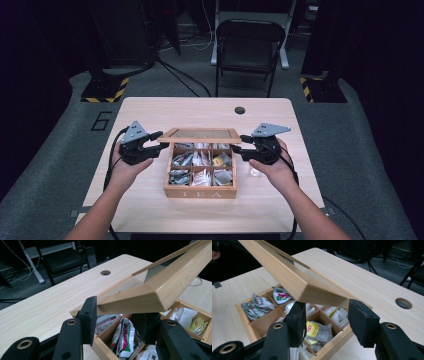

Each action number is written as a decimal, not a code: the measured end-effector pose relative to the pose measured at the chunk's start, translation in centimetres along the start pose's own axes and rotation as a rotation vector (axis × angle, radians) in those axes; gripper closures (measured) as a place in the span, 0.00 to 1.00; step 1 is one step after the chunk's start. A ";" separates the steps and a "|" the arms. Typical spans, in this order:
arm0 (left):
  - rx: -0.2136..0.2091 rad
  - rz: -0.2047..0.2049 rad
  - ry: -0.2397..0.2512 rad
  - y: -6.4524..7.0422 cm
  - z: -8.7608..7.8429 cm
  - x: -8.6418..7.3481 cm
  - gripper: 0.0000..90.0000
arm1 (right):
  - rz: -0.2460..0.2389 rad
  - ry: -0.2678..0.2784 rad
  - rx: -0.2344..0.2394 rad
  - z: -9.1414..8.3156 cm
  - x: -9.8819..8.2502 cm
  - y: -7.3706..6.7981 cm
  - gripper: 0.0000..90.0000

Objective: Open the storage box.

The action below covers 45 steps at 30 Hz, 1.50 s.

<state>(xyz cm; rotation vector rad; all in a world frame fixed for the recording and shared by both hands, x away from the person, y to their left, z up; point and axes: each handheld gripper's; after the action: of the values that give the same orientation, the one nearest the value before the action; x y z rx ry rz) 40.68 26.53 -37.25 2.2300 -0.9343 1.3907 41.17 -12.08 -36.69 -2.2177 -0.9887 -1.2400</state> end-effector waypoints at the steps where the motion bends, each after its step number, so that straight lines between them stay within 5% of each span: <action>1: -0.002 0.000 -0.001 -0.1 0.0 0.1 0.62 | -0.004 0.000 -0.008 0.1 0.0 0.1 0.54; 18: -0.006 -0.024 0.015 -0.9 0.5 1.1 0.62 | -0.015 0.035 -0.021 1.8 1.1 1.7 0.58; 45: -0.005 -0.047 0.060 -2.8 1.9 2.9 0.63 | 0.050 0.052 -0.016 2.3 3.1 3.5 0.62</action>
<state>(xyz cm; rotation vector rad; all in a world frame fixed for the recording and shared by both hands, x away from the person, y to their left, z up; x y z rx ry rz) 44.72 26.43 -35.36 2.1796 -0.8590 1.4237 46.18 -11.76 -35.32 -2.1971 -0.9014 -1.2810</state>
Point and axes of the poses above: each handheld gripper's, and its own axes: z roughly forward along the jaws, x roughly out of its top, y roughly to its right, and after that the axes turned 2 degrees about -y, right-handed
